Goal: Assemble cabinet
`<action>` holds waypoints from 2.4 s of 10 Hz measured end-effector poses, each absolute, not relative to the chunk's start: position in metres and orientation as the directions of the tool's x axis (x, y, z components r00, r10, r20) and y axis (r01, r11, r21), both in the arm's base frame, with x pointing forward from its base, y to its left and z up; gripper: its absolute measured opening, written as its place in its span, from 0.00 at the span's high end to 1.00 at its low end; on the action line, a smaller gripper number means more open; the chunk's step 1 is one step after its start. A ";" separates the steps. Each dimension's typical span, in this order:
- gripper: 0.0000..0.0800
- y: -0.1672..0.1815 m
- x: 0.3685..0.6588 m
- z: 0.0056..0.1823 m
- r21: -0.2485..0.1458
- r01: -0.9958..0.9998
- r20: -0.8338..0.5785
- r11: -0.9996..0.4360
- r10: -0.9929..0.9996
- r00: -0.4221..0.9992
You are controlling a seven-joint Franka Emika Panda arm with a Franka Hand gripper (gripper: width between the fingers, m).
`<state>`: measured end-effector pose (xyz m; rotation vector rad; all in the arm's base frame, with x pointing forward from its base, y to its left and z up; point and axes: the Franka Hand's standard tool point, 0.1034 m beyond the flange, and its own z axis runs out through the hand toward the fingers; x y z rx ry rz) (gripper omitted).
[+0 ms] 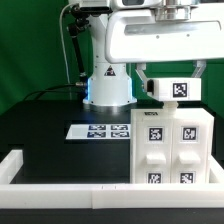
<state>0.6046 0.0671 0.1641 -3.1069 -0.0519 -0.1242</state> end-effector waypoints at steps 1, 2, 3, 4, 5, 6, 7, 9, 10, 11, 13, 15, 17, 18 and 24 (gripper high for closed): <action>0.30 0.067 0.603 0.157 -0.028 0.053 0.073 -0.998 0.051 0.996; 0.30 0.066 0.602 0.152 -0.026 0.081 0.047 -0.996 0.080 0.996; 0.30 0.065 0.606 0.151 -0.025 0.115 0.018 -0.993 0.114 0.993; 0.30 0.065 0.613 0.152 -0.025 0.143 0.012 -0.989 0.143 0.990; 0.30 0.066 0.616 0.152 -0.024 0.143 0.026 -0.989 0.142 0.990; 0.30 0.066 0.614 0.152 -0.024 0.143 0.038 -0.989 0.142 0.989; 0.30 0.066 0.612 0.151 -0.023 0.144 0.046 -0.989 0.143 0.989; 0.30 0.066 0.611 0.151 -0.022 0.142 0.047 -0.990 0.141 0.989; 0.30 0.066 0.611 0.151 -0.022 0.142 0.047 -0.990 0.141 0.989; 0.30 0.066 0.611 0.151 -0.022 0.142 0.047 -0.990 0.141 0.989; 0.30 0.067 0.611 0.151 -0.024 0.120 0.047 -0.993 0.118 0.992; 0.30 0.067 0.611 0.151 -0.025 0.091 0.046 -0.996 0.090 0.995; 0.30 0.068 0.611 0.151 -0.037 -0.058 0.041 -0.998 -0.059 0.997; 0.30 0.069 0.608 0.151 -0.062 -0.237 0.039 -0.970 -0.240 0.970; 0.30 0.078 0.608 0.150 -0.116 -0.672 0.011 -0.732 -0.677 0.736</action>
Offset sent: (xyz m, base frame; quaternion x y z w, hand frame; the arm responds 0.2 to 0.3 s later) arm 0.0264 -0.0012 -0.0039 0.0039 -0.0646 -0.0956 0.9933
